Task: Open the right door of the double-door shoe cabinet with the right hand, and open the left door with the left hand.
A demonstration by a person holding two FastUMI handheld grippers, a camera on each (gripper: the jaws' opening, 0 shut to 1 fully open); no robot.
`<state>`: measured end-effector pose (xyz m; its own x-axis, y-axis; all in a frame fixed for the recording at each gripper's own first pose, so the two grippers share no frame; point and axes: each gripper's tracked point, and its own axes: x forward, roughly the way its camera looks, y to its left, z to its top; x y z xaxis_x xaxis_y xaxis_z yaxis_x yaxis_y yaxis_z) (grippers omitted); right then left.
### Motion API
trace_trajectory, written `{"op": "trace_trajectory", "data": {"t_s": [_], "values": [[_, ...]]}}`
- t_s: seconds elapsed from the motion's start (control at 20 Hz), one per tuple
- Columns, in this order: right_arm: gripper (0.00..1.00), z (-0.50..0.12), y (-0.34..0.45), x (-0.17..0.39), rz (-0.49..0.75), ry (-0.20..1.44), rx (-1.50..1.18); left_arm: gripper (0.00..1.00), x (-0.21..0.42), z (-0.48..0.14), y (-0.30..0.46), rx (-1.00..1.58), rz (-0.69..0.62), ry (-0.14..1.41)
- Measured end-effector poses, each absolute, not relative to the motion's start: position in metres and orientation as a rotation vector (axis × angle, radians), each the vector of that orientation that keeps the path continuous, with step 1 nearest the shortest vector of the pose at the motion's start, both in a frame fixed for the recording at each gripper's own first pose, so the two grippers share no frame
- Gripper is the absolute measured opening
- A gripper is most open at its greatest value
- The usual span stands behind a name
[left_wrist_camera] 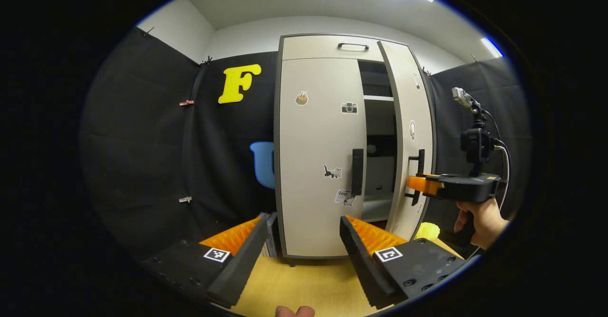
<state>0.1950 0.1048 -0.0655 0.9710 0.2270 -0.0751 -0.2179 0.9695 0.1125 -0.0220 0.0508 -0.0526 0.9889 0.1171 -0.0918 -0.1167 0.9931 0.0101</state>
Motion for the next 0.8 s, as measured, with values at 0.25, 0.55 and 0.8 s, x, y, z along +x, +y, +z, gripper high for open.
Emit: {"op": "trace_trajectory", "data": {"t_s": [0.25, 0.55, 0.8], "values": [[0.11, -0.06, 0.089, 0.184, 0.224, 0.082, 0.115, 0.95, -0.027, -0.054, 0.041, 0.006, 0.111, 0.095], [0.11, -0.061, 0.073, 0.18, 0.205, 0.094, 0.064, 0.95, -0.023, -0.055, 0.024, 0.007, 0.084, 0.099], [0.1, -0.06, 0.067, 0.178, 0.196, 0.091, 0.057, 0.95, -0.016, -0.052, 0.008, 0.008, 0.05, 0.092]]}}
